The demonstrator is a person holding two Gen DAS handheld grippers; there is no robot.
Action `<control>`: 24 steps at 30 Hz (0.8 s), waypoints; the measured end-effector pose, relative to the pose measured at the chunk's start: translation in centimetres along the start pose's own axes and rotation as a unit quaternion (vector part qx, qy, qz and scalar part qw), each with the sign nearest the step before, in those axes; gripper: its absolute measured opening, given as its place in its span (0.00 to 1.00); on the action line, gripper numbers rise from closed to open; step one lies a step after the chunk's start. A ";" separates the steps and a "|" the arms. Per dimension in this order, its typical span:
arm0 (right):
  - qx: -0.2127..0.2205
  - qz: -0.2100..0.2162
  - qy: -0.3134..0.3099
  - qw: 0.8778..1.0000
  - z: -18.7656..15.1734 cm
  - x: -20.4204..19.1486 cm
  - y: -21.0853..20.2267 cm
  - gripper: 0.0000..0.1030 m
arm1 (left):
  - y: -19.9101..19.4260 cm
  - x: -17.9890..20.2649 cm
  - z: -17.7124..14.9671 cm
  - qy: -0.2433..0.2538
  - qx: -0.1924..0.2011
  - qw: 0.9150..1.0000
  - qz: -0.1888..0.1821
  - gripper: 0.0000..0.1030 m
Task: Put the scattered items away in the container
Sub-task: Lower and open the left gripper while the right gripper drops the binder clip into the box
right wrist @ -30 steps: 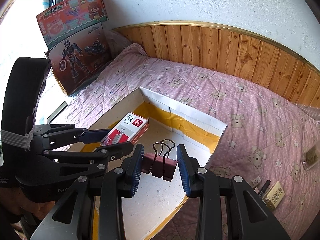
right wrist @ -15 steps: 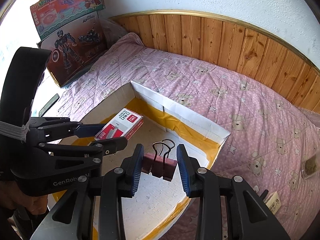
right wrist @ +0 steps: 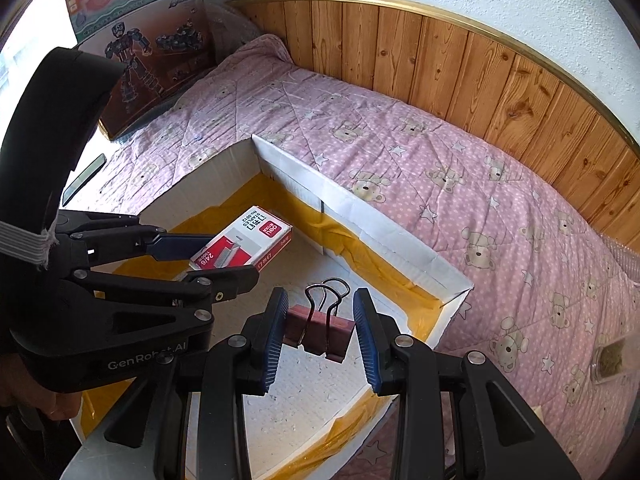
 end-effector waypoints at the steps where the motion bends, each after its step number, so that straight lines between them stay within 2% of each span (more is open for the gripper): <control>1: -0.002 -0.003 -0.002 1.000 0.1 0.0 0.2 0.34 | 0.3 -0.1 0.0 0.000 -0.003 1.000 0.001 0.39; 24: -0.090 -0.023 -0.070 0.993 0.0 -1.4 3.9 0.34 | 4.0 -1.3 -0.8 0.001 -0.052 0.999 0.009 0.40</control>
Point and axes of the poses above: each gripper's, at about its wrist camera, not at the fingertips, and y roughly the way its jaws point, x to its right, z to its top, the point moved 3 cm from there along y, roughly the way its jaws point, and after that the axes turned 10 degrees about y, right-handed, at the moved point
